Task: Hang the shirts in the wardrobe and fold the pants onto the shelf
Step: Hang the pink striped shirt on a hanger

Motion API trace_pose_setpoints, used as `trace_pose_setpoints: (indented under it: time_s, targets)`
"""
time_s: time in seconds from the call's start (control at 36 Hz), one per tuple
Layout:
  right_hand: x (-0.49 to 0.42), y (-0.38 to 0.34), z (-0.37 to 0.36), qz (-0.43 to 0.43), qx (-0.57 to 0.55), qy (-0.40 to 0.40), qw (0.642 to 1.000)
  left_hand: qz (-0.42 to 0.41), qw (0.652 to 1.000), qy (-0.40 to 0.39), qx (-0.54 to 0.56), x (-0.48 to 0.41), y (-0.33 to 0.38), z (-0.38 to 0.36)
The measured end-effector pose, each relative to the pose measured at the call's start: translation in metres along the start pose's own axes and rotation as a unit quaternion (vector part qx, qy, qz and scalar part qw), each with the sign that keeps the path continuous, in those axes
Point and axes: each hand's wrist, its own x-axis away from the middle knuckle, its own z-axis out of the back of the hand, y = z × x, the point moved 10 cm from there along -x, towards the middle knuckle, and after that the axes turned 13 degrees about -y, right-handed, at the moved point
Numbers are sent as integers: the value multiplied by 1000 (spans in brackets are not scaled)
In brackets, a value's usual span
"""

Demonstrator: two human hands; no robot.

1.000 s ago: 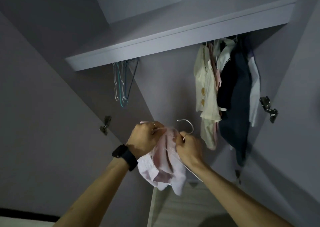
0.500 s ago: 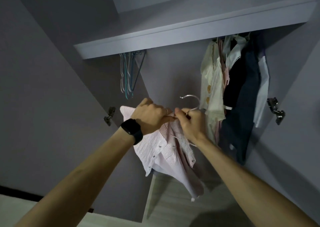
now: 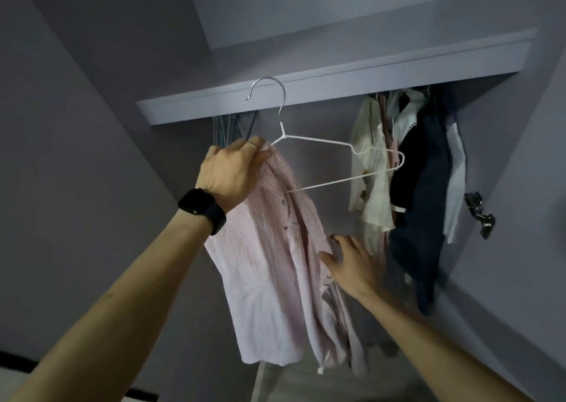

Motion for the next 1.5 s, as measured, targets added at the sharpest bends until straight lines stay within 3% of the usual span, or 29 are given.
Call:
trace_pose_setpoints:
  time_s: [0.11, 0.22, 0.31, 0.44, 0.53, 0.69, 0.78, 0.89, 0.97, 1.03, 1.11, 1.17, 1.31, 1.42, 1.5]
  targets:
    - [-25, 0, -5, -22, 28, -21, 999, 10, 999, 28, -19, 19, -14, 26]
    - [-53, 3, 41, -11, -22, 4, 1000, 50, 995, -24, -82, 53, -57, 28]
    - [-83, -16, 85, 34, -11, 10, 999, 48, 988, -58, -135, 85, -74, 19]
    - [-115, -77, 132, 107, -26, -15, 994, 38, 971, -37, -232, 107, -77, 7]
    - [-113, -117, 139, 146, -25, -33, 988, 95, 953, -29, -286, 107, -84, 4]
    - [-74, -196, 113, 233, -5, -70, 970, 193, 918, -126, -322, 93, -75, -35]
    - [-55, -216, 104, 259, -5, -76, 963, 220, 936, -140, -237, 81, -72, -43]
    - [-16, -216, 73, 312, 41, -50, 948, 255, 955, -99, -112, 79, -77, -38]
    - [3, -183, 27, 297, 73, -151, 940, 254, 966, -35, 20, 85, -82, -33]
    - [1, -158, 24, 276, 65, -170, 944, 230, 969, 10, 93, 91, -84, -27]
    - [-12, -137, 87, 274, -20, 19, 961, 199, 969, 49, 137, 103, -88, -19]
    - [-25, -137, 117, 256, -20, 69, 964, 180, 974, 47, 127, 106, -87, -16]
    - [-55, -173, 82, 273, 154, -120, 942, 130, 987, 18, 90, 105, -64, -18]
    - [-46, -180, 55, 324, 173, -149, 918, 138, 983, -7, 125, 121, -66, -22]
    - [-46, -179, 49, 340, 142, -123, 921, 168, 965, 8, 202, 136, -75, -21]
